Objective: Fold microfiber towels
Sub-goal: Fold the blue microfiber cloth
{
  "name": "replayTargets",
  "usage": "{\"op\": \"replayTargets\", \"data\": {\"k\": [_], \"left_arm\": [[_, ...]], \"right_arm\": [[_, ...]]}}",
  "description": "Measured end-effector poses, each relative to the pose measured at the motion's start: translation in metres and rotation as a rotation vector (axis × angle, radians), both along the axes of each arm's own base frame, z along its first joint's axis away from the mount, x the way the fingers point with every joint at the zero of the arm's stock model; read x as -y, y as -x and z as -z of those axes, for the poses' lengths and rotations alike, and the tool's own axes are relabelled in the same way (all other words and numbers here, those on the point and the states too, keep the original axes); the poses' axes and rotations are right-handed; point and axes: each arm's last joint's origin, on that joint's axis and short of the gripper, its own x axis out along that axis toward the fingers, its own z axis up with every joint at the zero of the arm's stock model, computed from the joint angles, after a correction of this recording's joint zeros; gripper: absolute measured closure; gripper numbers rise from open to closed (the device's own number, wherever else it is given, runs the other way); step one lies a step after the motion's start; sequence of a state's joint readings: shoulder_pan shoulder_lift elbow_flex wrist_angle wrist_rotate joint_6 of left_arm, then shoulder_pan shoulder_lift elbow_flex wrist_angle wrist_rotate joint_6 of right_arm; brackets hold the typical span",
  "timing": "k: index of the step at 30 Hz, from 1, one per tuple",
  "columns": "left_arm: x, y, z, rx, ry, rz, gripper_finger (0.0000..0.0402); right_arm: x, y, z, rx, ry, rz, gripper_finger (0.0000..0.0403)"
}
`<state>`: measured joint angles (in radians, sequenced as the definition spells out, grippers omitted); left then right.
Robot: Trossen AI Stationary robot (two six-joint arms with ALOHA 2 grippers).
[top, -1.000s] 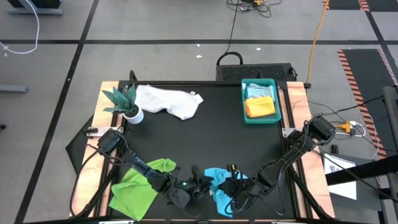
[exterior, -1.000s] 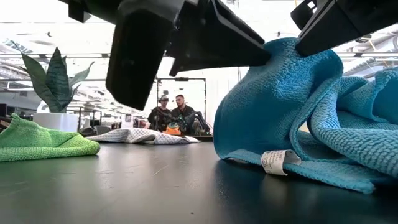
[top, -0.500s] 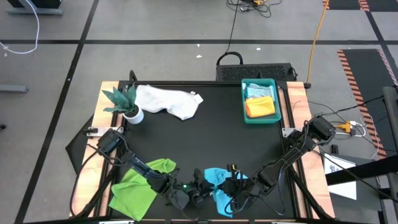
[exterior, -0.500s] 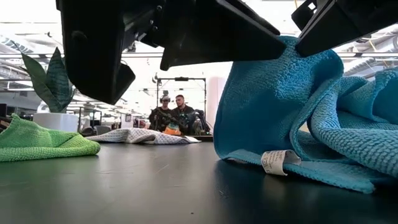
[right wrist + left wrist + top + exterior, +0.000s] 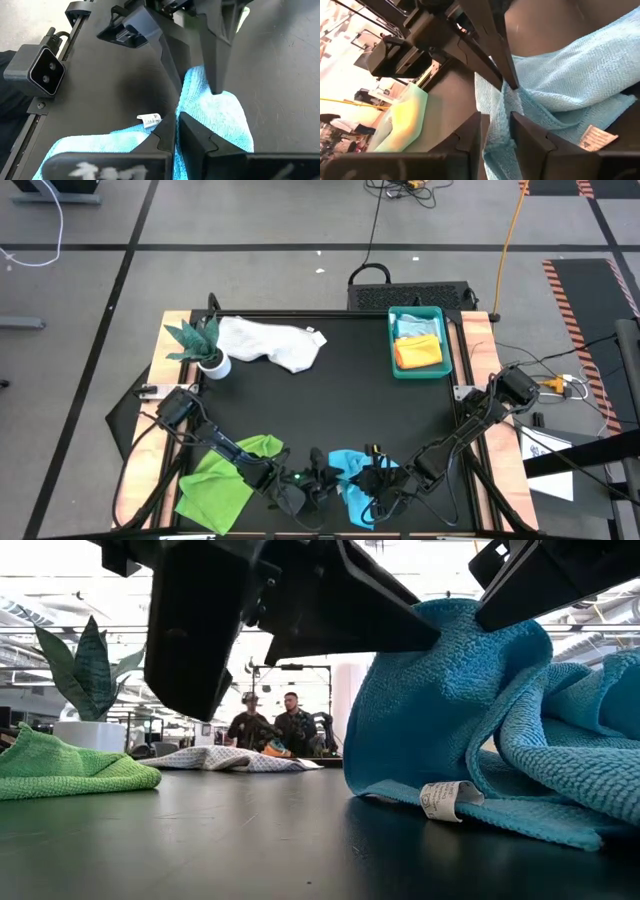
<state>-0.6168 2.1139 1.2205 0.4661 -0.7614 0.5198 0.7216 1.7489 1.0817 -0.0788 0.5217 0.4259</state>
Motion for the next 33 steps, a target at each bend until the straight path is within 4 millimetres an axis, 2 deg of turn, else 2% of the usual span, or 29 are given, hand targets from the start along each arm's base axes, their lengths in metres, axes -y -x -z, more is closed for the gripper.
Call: {"op": "replayTargets", "data": {"k": [7, 14, 19, 24, 28, 33], "left_arm": [[0.006, 0.003, 0.000, -0.008, 0.011, 0.046, 0.0391], [0.010, 0.016, -0.018, -0.034, 0.004, 0.015, 0.0397], [-0.002, 0.031, -0.030, -0.103, 0.020, -0.142, 0.0393], [-0.019, 0.044, -0.030, -0.170, 0.034, -0.305, 0.0396], [-0.033, 0.049, -0.025, -0.200, 0.029, -0.417, 0.0390], [-0.050, 0.050, -0.021, -0.220, 0.069, -0.527, 0.0396]], "right_arm": [[0.000, 0.000, 0.000, 0.000, 0.002, -0.002, 0.0387], [0.003, -0.001, 0.000, -0.001, 0.040, -0.019, 0.0377], [0.011, 0.006, -0.021, 0.009, 0.058, -0.029, 0.0329], [0.022, 0.017, -0.040, 0.006, 0.079, -0.008, 0.0270], [0.022, 0.018, -0.031, -0.041, 0.136, -0.036, 0.0245], [0.016, 0.014, -0.001, -0.065, 0.190, -0.107, 0.0242]]}}
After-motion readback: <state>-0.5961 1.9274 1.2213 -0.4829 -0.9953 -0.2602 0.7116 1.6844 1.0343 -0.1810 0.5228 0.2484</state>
